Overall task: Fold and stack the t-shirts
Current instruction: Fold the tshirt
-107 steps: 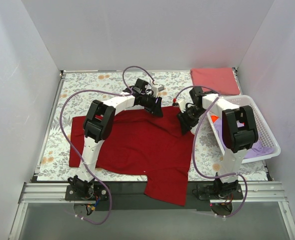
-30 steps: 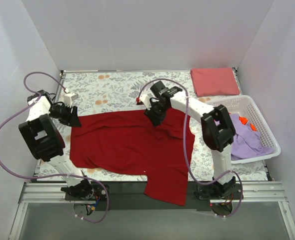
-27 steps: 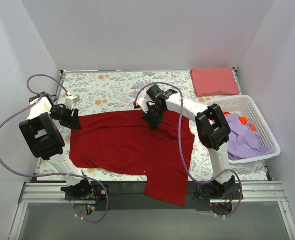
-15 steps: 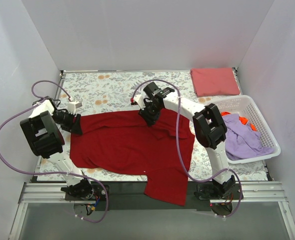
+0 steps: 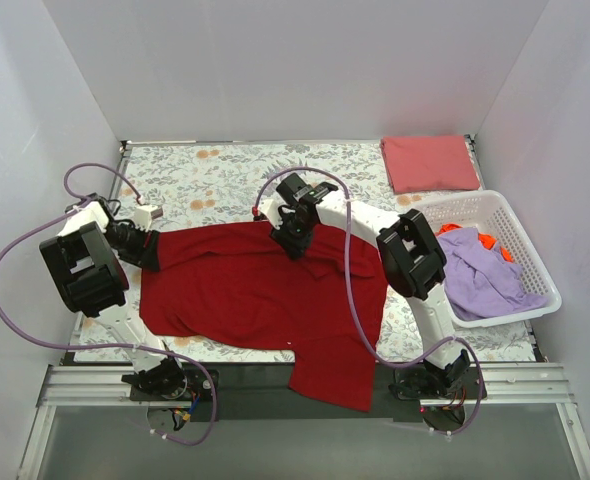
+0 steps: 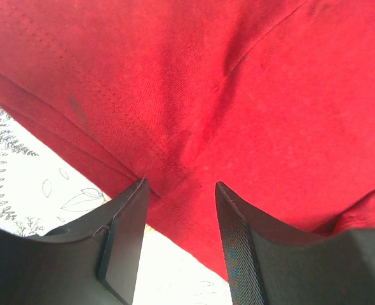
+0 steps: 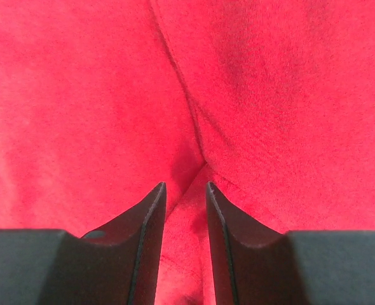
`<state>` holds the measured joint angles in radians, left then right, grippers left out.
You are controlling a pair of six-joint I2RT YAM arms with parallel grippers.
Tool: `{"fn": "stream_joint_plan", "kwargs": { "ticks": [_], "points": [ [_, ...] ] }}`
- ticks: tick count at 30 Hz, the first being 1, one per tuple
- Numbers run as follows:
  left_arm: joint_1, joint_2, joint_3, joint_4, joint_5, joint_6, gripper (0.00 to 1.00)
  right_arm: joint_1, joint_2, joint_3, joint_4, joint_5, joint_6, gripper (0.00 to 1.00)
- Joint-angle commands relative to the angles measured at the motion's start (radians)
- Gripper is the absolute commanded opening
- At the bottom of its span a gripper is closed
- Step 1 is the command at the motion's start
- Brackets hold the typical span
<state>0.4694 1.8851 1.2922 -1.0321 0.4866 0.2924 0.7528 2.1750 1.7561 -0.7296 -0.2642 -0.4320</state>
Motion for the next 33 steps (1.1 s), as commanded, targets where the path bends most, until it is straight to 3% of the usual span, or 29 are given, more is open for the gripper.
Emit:
{"fn": "stream_joint_plan", "kwargs": {
  "ticks": [1, 7, 10, 16, 20, 30, 31, 33],
  "points": [
    [0.008, -0.029, -0.017, 0.029, -0.037, 0.024, 0.45, -0.003, 0.016, -0.004, 0.009, 0.013, -0.002, 0.38],
    [0.008, -0.009, -0.03, 0.044, -0.046, 0.005, 0.45, -0.003, 0.028, -0.02, 0.007, 0.016, -0.005, 0.38],
    [0.009, -0.014, -0.024, 0.043, -0.039, 0.004, 0.41, -0.003, 0.02, -0.029, 0.007, 0.013, -0.007, 0.29],
    [0.012, -0.015, 0.021, 0.014, -0.011, -0.004, 0.15, -0.003, 0.002, -0.027, 0.007, 0.014, -0.013, 0.03],
    [0.021, -0.017, 0.042, 0.01, -0.01, -0.016, 0.01, -0.003, -0.009, -0.026, 0.006, 0.016, -0.008, 0.01],
    [0.029, -0.046, 0.076, -0.029, 0.009, -0.015, 0.0, -0.003, -0.053, -0.041, 0.002, 0.01, -0.004, 0.01],
    [0.028, -0.044, 0.072, -0.032, 0.01, -0.019, 0.17, -0.003, -0.052, -0.044, 0.004, 0.01, -0.005, 0.01],
    [0.028, -0.041, 0.047, -0.028, 0.009, -0.033, 0.27, -0.003, -0.047, -0.044, 0.002, 0.008, -0.004, 0.01]
  ]
}}
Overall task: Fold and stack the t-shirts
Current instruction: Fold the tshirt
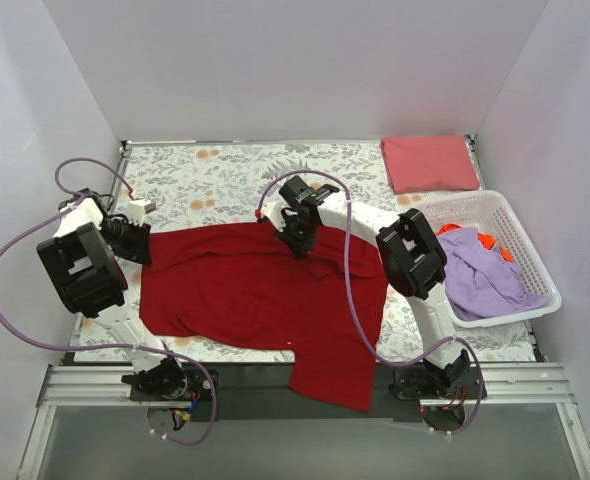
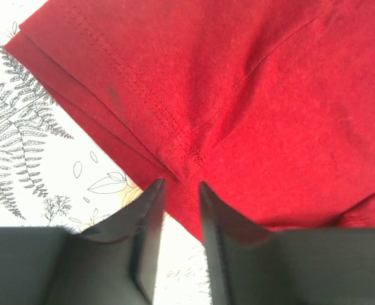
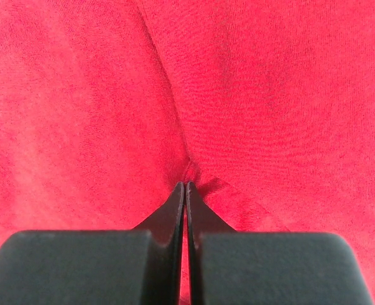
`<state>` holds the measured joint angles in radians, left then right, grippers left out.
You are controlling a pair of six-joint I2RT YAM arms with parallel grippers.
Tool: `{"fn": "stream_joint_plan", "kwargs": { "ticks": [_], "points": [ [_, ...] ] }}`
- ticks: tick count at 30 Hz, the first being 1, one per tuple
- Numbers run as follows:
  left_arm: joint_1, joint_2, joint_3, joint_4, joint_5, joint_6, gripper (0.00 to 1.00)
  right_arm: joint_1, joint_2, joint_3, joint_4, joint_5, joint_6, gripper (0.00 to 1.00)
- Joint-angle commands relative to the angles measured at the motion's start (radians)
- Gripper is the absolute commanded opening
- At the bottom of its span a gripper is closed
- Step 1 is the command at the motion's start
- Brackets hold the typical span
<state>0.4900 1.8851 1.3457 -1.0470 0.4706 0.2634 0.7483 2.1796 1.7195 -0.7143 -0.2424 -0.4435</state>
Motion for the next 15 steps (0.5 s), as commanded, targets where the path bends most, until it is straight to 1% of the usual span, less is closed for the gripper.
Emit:
{"fn": "stream_joint_plan", "kwargs": {
  "ticks": [1, 3, 6, 12, 15],
  "points": [
    [0.009, -0.04, -0.017, -0.001, 0.025, -0.012, 0.31, 0.002, -0.049, -0.006, -0.013, -0.018, 0.008, 0.01],
    [0.007, -0.038, -0.036, 0.008, 0.02, -0.018, 0.33, 0.002, -0.047, -0.003, -0.013, -0.021, 0.009, 0.01],
    [0.007, -0.029, -0.06, 0.027, 0.013, -0.027, 0.33, 0.002, -0.047, 0.002, -0.013, -0.017, 0.009, 0.01],
    [0.005, 0.003, -0.059, 0.036, 0.005, -0.038, 0.33, 0.002, -0.043, 0.003, -0.014, -0.014, 0.005, 0.01],
    [0.005, 0.003, -0.053, 0.039, 0.013, -0.042, 0.27, 0.002, -0.041, 0.002, -0.016, -0.017, 0.006, 0.01]
  ]
}}
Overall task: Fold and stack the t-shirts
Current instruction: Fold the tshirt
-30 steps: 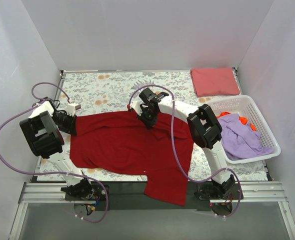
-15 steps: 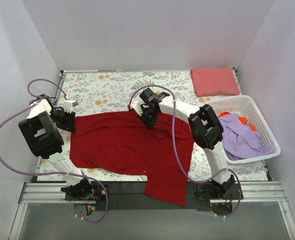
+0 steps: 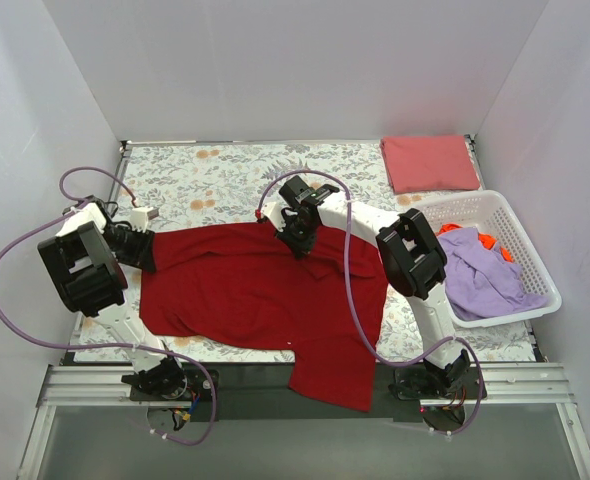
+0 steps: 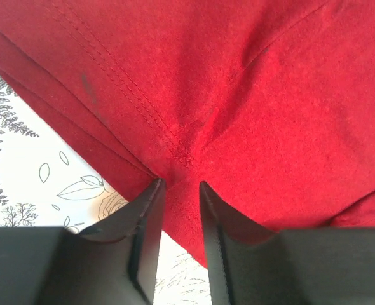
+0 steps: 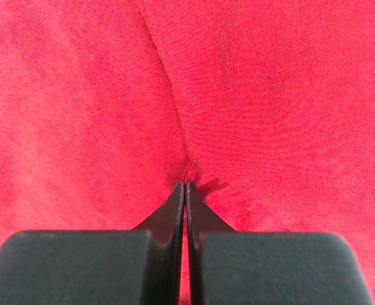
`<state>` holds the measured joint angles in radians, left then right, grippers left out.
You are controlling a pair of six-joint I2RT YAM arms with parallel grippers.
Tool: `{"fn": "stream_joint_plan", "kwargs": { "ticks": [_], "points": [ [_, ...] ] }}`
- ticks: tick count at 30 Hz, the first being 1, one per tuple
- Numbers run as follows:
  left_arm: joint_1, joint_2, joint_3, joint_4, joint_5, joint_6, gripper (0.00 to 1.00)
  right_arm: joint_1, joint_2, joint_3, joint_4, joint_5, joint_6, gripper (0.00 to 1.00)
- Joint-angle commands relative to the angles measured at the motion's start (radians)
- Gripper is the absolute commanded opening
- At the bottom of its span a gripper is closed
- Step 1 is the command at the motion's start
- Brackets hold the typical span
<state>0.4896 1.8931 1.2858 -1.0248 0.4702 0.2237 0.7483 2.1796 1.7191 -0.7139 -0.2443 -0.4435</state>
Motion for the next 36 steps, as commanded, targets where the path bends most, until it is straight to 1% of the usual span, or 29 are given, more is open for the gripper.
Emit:
{"fn": "stream_joint_plan", "kwargs": {
  "ticks": [1, 4, 11, 15, 18, 19, 21, 22, 23, 31, 36],
  "points": [
    [0.006, -0.006, 0.006, 0.022, 0.013, -0.006, 0.26, 0.002, -0.04, 0.002, -0.016, -0.015, 0.005, 0.01],
    [0.003, 0.001, 0.001, 0.029, -0.001, -0.014, 0.27, 0.002, -0.038, 0.005, -0.016, -0.016, 0.005, 0.01],
    [0.003, 0.026, -0.006, 0.052, -0.037, -0.021, 0.33, 0.002, -0.035, 0.004, -0.019, -0.023, 0.005, 0.01],
    [0.003, 0.021, -0.011, 0.061, -0.028, -0.023, 0.33, 0.002, -0.035, 0.004, -0.019, -0.024, 0.005, 0.01],
    [0.001, 0.023, -0.006, 0.058, -0.015, -0.032, 0.25, 0.002, -0.034, 0.002, -0.019, -0.03, 0.006, 0.01],
    [0.001, 0.023, -0.005, 0.055, -0.009, -0.03, 0.17, 0.002, -0.035, 0.0, -0.019, -0.032, 0.006, 0.01],
    [0.001, 0.021, 0.01, 0.043, -0.002, -0.032, 0.07, 0.002, -0.038, 0.002, -0.021, -0.029, 0.005, 0.01],
    [0.001, 0.017, 0.018, 0.037, -0.004, -0.032, 0.02, 0.002, -0.043, 0.004, -0.022, -0.027, 0.003, 0.01],
    [0.003, 0.012, 0.029, 0.028, -0.002, -0.037, 0.0, 0.002, -0.044, 0.005, -0.024, -0.026, 0.003, 0.01],
    [0.014, -0.011, 0.147, -0.03, -0.016, -0.02, 0.0, 0.002, -0.084, -0.015, -0.041, -0.027, -0.004, 0.01],
    [0.021, -0.015, 0.17, -0.054, -0.025, -0.011, 0.0, 0.002, -0.107, -0.033, -0.048, -0.026, -0.011, 0.01]
  ]
}}
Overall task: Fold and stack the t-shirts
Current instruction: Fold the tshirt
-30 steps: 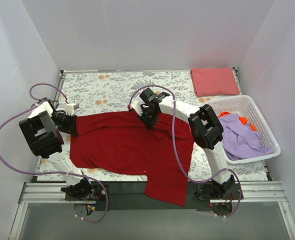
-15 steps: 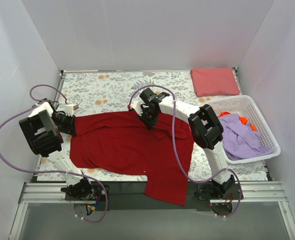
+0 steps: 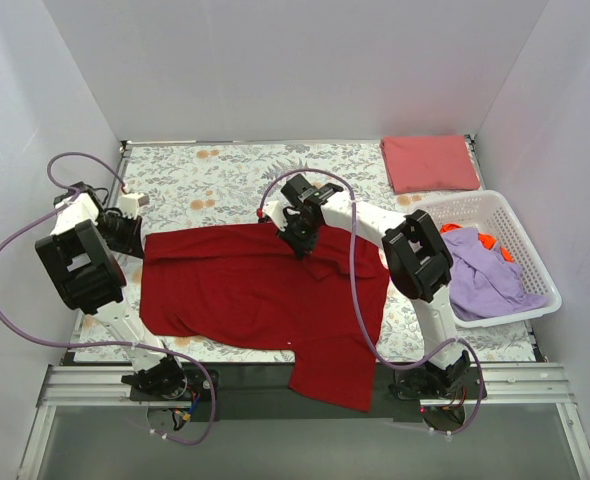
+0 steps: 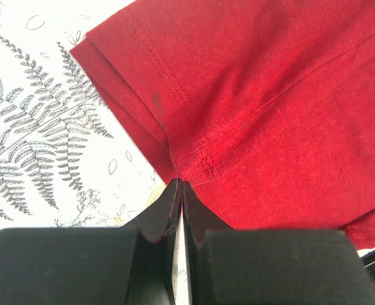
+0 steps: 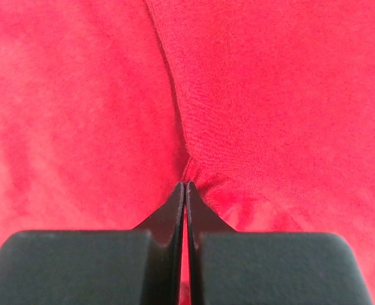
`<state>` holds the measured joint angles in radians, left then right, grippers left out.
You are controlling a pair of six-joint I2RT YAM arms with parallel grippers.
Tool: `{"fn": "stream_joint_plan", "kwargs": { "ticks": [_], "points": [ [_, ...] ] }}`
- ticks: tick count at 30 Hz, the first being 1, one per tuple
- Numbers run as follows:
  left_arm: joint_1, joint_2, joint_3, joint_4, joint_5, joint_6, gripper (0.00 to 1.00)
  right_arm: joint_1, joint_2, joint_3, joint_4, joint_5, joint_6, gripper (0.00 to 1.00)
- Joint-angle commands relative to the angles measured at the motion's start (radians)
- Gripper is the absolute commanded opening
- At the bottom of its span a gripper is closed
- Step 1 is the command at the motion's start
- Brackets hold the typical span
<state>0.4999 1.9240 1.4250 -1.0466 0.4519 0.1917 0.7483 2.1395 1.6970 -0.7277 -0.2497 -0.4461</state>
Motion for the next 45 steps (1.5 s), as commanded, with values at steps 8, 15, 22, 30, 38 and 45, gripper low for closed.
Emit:
{"fn": "stream_joint_plan", "kwargs": {
  "ticks": [8, 15, 22, 30, 38, 45],
  "points": [
    [0.031, -0.051, -0.008, -0.006, -0.042, 0.048, 0.0, 0.003, -0.067, -0.045, -0.049, -0.062, -0.011, 0.01],
    [0.032, -0.033, -0.037, 0.002, -0.053, 0.061, 0.15, 0.005, -0.042, -0.013, -0.065, -0.1, -0.016, 0.38],
    [0.011, -0.054, 0.049, 0.007, 0.093, -0.015, 0.41, -0.131, -0.142, 0.018, -0.11, -0.168, 0.035, 0.49],
    [-0.2, -0.161, -0.024, 0.075, 0.292, -0.093, 0.45, -0.391, -0.245, -0.135, -0.184, -0.243, 0.11, 0.45],
    [-0.734, -0.307, -0.25, 0.554, 0.438, -0.44, 0.46, -0.584, -0.346, -0.295, -0.187, -0.306, 0.139, 0.35],
    [-1.075, -0.185, -0.244, 0.727, 0.323, -0.505, 0.45, -0.593, -0.391, -0.444, -0.207, -0.333, 0.122, 0.34]
  ]
}}
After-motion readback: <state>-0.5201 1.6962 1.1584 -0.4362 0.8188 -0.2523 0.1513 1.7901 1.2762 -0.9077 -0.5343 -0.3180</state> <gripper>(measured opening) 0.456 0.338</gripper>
